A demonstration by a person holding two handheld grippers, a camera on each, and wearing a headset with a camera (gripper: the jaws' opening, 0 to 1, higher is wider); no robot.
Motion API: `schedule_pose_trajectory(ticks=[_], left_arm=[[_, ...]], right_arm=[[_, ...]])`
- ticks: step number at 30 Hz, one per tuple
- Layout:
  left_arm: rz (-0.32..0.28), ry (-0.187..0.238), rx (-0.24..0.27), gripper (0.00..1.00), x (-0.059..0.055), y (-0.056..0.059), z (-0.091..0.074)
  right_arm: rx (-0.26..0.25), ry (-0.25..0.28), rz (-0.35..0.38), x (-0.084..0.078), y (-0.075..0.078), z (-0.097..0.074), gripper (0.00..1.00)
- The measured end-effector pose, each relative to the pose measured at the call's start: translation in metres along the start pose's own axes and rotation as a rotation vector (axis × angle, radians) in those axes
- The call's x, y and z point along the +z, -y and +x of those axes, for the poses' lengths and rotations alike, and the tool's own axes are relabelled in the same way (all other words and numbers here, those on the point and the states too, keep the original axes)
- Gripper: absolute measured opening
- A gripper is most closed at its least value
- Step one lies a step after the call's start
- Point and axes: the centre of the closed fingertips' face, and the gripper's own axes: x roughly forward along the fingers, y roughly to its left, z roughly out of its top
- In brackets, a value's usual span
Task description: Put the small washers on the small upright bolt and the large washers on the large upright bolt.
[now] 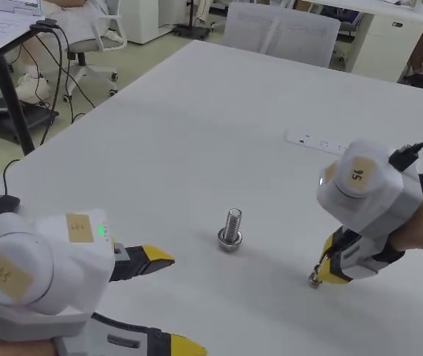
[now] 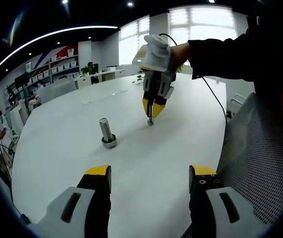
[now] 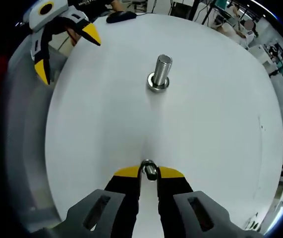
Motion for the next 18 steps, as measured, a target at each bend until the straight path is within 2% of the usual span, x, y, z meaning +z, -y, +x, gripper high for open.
schedule_pose_trajectory(ticks=[9, 18], left_arm=[[-0.001, -0.002, -0.003, 0.63, 0.0003, 0.0004, 0.0006], [0.003, -0.004, -0.007, 0.63, 0.0014, 0.0009, 0.0019]], right_arm=[[0.017, -0.008, 0.016, -0.0040, 0.0009, 0.0083, 0.14], [0.016, -0.007, 0.010, -0.0022, 0.0018, 0.0077, 0.14]])
